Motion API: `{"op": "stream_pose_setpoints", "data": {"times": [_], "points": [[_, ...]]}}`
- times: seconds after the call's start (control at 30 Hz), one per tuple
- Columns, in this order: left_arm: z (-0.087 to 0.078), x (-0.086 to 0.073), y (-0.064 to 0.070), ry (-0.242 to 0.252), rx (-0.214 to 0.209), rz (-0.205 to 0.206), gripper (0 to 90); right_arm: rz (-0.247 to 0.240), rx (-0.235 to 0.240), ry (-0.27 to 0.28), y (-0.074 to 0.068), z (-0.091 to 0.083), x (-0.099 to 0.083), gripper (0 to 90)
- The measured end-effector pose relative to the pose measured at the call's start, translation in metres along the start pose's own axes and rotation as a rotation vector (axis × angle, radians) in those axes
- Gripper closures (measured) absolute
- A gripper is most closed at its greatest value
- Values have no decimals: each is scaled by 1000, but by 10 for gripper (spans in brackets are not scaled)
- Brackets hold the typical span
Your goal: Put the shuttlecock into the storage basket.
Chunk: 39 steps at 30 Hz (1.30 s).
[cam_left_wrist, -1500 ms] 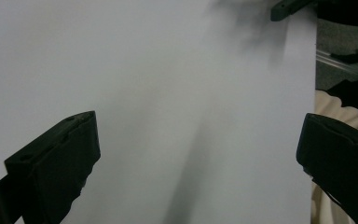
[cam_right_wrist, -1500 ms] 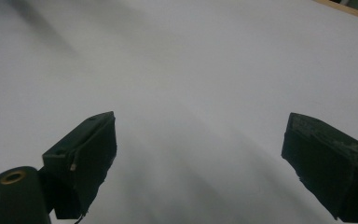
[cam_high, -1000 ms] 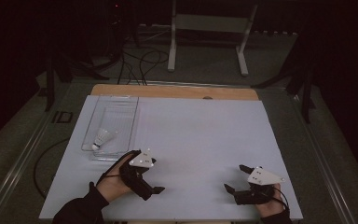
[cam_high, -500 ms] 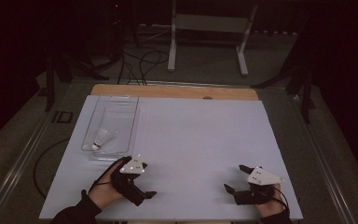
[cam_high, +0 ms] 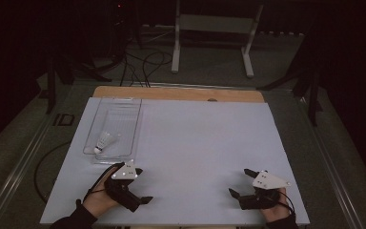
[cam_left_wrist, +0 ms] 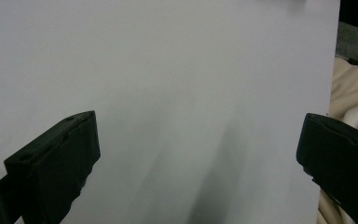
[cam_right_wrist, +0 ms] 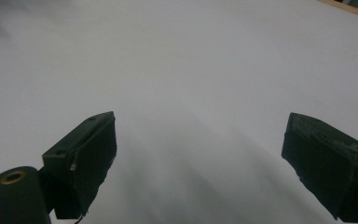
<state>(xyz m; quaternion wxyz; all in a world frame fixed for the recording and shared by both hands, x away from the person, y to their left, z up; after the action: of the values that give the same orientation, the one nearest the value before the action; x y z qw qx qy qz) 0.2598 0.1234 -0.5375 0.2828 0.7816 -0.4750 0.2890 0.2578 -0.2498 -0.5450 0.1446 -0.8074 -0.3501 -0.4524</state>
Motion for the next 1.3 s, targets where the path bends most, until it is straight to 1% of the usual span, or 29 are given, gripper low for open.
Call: {"op": "stream_pose_setpoints", "data": {"times": [0.03,0.07,0.13,0.17,0.27,0.3,0.37,0.4,0.47,0.53,0.6,0.77,0.93,1.03,1.1,1.17,1.3], "points": [[0,-2,-1,-2,1,-6,2,0,-1,0,0,0,0,100],[0,-4,-1,-5,11,-9,1,0,-1,0,0,0,0,100],[0,-4,-1,-5,11,-9,2,0,-2,-1,0,0,0,100],[-1,-8,-3,-3,20,-27,2,0,-2,-1,0,0,0,100],[-2,-11,-4,-7,55,-28,1,0,-1,-5,0,1,0,100],[-3,-12,-4,5,62,-30,2,0,0,-4,0,1,0,100],[-4,-13,-5,32,57,-41,1,1,0,-3,0,0,0,100],[-4,-15,-6,39,61,-46,1,2,0,-3,0,0,0,100],[-5,-18,-8,41,61,-55,1,4,0,-4,0,0,-1,100],[-5,-22,-10,37,71,-64,2,3,0,-4,0,0,-1,100],[-6,-24,-11,47,73,-77,2,3,1,-4,0,0,-1,100],[-5,-25,-10,68,73,-80,1,2,1,-5,0,0,-1,100],[-4,-26,-10,81,94,-70,2,0,3,-6,-1,1,-1,100],[-3,-27,-11,75,119,-78,2,2,3,-7,-1,0,-1,100],[-3,-27,-12,74,137,-76,1,2,5,-8,-1,1,-1,100],[-3,-26,-12,85,131,-82,2,2,7,-9,-1,1,-1,100],[-3,-26,-13,90,142,-90,2,-1,10,-10,-1,1,-1,100]]}}
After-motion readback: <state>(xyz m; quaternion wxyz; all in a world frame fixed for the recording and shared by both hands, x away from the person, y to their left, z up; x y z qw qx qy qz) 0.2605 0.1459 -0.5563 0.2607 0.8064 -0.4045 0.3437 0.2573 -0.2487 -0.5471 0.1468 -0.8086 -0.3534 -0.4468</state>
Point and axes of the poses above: each handheld gripper's, and its own axes: z roughly forward along the jaws, x roughly out of its top, y roughly to its right, the point moved 6 cm from there along z, roughly forward along the jaws, and after that the axes turned 3 degrees about -x, right-handed, at the moved point
